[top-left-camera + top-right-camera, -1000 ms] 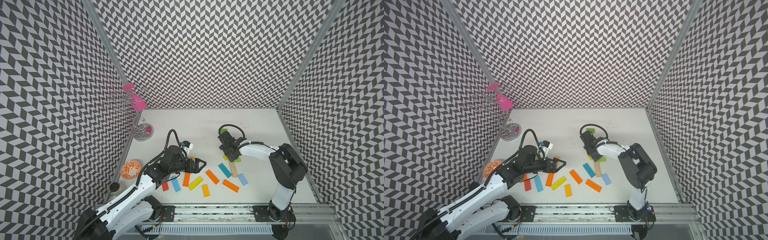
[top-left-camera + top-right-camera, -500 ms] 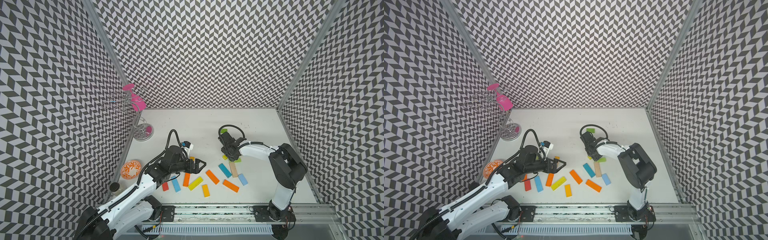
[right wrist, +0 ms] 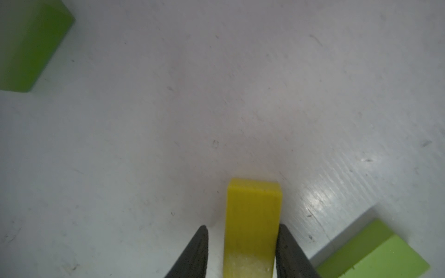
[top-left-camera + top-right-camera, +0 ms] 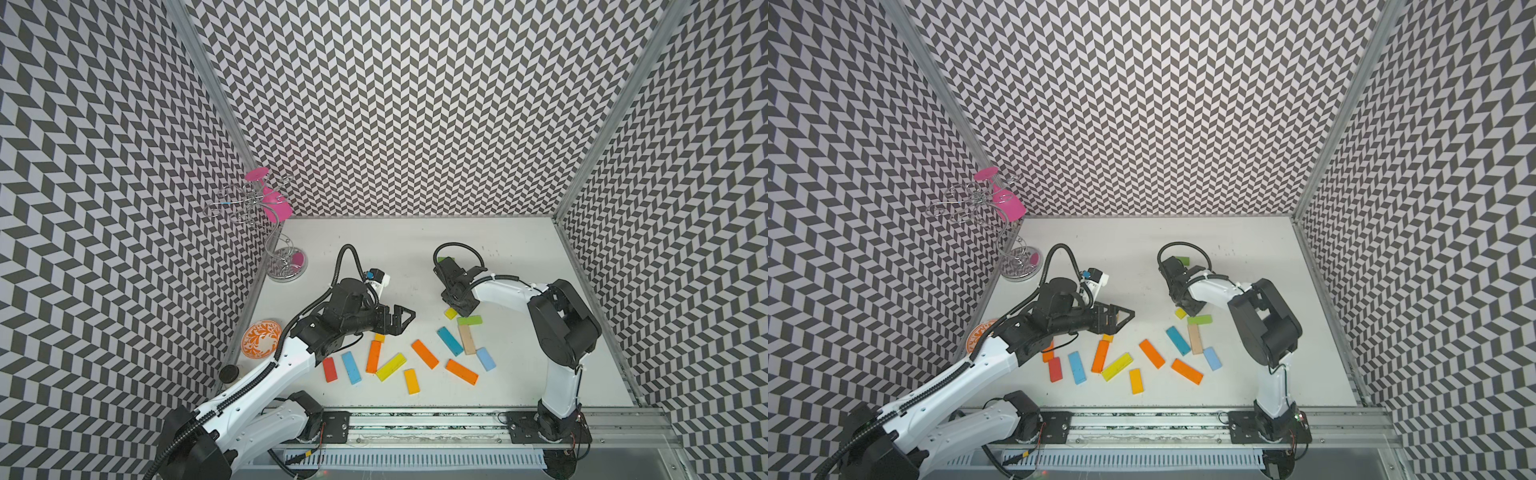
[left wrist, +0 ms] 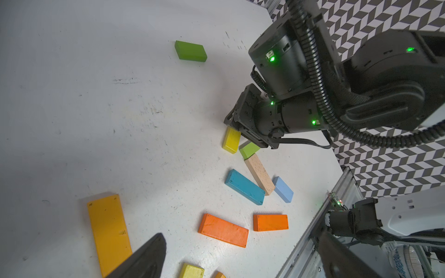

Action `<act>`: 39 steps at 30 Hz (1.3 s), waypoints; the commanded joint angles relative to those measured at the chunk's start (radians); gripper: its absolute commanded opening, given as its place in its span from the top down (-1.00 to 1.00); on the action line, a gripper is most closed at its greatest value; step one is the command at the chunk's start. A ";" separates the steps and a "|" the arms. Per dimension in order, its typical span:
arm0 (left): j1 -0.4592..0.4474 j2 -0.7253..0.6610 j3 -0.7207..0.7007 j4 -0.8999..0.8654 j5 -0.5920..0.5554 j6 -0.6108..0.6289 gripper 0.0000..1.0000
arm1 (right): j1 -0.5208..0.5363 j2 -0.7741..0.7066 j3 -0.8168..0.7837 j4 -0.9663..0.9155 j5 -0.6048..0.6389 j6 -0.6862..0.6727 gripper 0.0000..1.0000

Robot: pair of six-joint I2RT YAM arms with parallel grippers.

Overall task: Assemble a giraffe with building blocks
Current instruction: Assemble the building block at the center of the board.

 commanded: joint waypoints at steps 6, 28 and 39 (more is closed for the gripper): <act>0.061 -0.022 0.036 -0.052 0.004 0.060 -0.99 | -0.005 0.105 0.014 -0.109 -0.061 -0.033 0.26; 0.092 0.135 0.094 -0.007 -0.022 0.133 -1.00 | -0.105 0.185 0.339 -0.090 0.140 -0.875 0.79; 0.092 0.204 0.129 0.018 -0.029 0.131 -1.00 | -0.190 0.182 0.355 -0.027 0.083 -0.996 0.79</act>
